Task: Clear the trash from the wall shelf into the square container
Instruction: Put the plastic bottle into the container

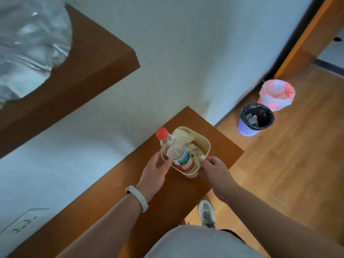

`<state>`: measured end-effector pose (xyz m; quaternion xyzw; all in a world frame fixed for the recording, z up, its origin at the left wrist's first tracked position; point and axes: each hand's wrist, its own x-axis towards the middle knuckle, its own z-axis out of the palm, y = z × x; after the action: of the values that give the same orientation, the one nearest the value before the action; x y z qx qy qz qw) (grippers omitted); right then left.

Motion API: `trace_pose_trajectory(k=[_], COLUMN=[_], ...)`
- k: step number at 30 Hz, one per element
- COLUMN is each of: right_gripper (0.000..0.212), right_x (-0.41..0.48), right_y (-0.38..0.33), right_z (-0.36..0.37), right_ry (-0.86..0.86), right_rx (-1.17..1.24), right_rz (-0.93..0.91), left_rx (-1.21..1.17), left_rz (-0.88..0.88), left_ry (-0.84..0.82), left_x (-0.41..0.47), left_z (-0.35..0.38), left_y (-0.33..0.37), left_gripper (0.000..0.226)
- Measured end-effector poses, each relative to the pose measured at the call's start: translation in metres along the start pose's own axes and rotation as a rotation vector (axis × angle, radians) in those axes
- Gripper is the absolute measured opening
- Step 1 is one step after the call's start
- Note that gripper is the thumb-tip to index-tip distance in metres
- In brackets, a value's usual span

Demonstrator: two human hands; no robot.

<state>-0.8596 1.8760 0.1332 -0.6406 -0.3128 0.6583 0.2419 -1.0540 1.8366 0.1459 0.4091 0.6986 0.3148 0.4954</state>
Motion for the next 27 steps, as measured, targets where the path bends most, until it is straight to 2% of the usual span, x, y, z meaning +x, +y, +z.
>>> trace_pose_trajectory(k=[6,8,11,17,22,27], right_gripper=[0.019,0.021,0.039,0.086,0.082,0.084], right_x=[0.032,0.038,0.048,0.069,0.081,0.09], right_y=[-0.022,-0.03,-0.037,-0.047,-0.051,-0.057], right_z=[0.001,0.002,0.004,0.001,-0.004,0.001], right_ry=[-0.025,-0.042,-0.051,-0.025,-0.128,-0.154], right_rx=[-0.205,-0.302,-0.444,-0.506,-0.507,-0.523], right_rz=[-0.039,-0.06,-0.099,-0.259,-0.349,-0.388], left_rx=[0.004,0.006,-0.006,0.014,0.025,0.02], left_rz=[-0.027,-0.015,0.013,0.049,0.067,0.075], left_ry=[0.044,0.047,0.045,0.063,0.081,0.083], left_x=[0.03,0.036,0.043,0.05,0.058,0.068], left_z=[0.0,-0.001,-0.004,0.004,0.012,0.003], left_y=[0.01,0.018,0.024,0.013,0.011,0.014], left_gripper=[0.049,0.049,0.054,0.097,0.109,0.103])
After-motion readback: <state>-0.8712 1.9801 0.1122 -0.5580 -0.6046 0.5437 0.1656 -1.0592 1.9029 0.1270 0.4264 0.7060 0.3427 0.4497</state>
